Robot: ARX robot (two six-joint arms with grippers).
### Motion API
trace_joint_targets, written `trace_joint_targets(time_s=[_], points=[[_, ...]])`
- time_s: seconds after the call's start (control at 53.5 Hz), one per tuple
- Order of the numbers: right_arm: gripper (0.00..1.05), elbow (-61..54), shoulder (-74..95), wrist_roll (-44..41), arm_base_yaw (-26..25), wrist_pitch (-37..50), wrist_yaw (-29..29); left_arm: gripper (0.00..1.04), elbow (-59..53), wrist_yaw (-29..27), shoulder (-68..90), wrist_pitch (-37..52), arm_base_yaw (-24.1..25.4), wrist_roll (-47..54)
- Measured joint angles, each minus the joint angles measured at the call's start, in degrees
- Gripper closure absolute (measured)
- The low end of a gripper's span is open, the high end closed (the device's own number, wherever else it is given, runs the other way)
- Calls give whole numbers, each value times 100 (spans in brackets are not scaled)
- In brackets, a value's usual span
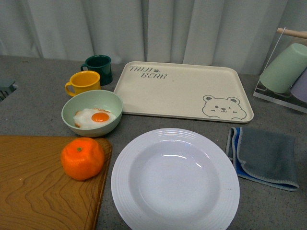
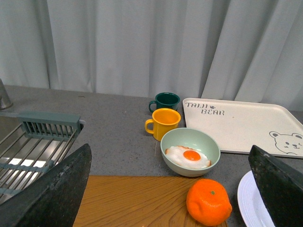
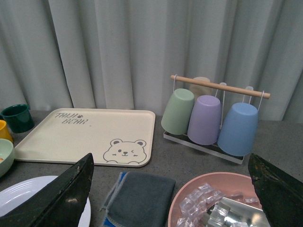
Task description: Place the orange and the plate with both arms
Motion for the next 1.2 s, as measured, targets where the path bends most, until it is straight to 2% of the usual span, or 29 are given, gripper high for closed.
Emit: trace_joint_targets(time_s=[1.047,1.085,1.141,1.197], points=[[9,0,0,0,0,0,0,7,0,0,0,0,0,0],[9,0,0,0,0,0,0,7,33,-101,63,-116,-33,-83],[9,0,0,0,0,0,0,7,354,-619,590,-922,-326,-361],[9,0,0,0,0,0,0,7,503,-817,1246,-1010,-597,-636]])
